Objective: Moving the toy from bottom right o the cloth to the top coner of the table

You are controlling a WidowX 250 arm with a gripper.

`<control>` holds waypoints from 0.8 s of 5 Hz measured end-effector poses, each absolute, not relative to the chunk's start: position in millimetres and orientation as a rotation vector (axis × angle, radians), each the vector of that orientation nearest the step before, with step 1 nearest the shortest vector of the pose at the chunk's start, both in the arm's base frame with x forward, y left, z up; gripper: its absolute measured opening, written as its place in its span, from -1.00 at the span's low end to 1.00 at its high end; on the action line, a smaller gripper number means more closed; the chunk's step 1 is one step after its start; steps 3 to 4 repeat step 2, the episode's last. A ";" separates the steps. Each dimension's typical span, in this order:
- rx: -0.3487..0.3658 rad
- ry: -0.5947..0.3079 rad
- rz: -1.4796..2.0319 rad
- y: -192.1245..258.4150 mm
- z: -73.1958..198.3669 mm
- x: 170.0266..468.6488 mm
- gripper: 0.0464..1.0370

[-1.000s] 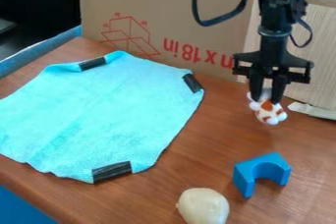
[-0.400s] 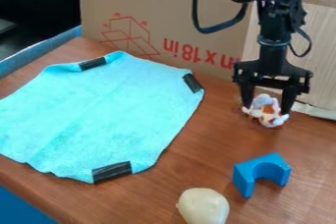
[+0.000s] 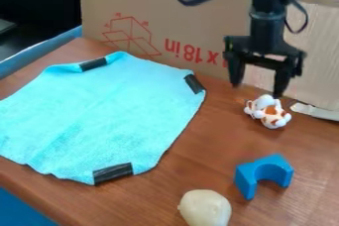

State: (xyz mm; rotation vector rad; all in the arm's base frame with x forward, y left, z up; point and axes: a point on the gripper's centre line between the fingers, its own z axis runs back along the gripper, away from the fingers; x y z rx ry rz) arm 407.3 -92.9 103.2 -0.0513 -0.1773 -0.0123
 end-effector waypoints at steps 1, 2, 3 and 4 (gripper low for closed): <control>-0.022 -0.116 -0.161 -85.0 128.7 385.3 0.93; -0.006 -0.147 -0.185 -52.2 149.7 347.4 0.93; -0.006 -0.147 -0.185 -52.2 149.7 347.4 0.93; -0.006 -0.147 -0.185 -52.2 149.7 347.4 0.93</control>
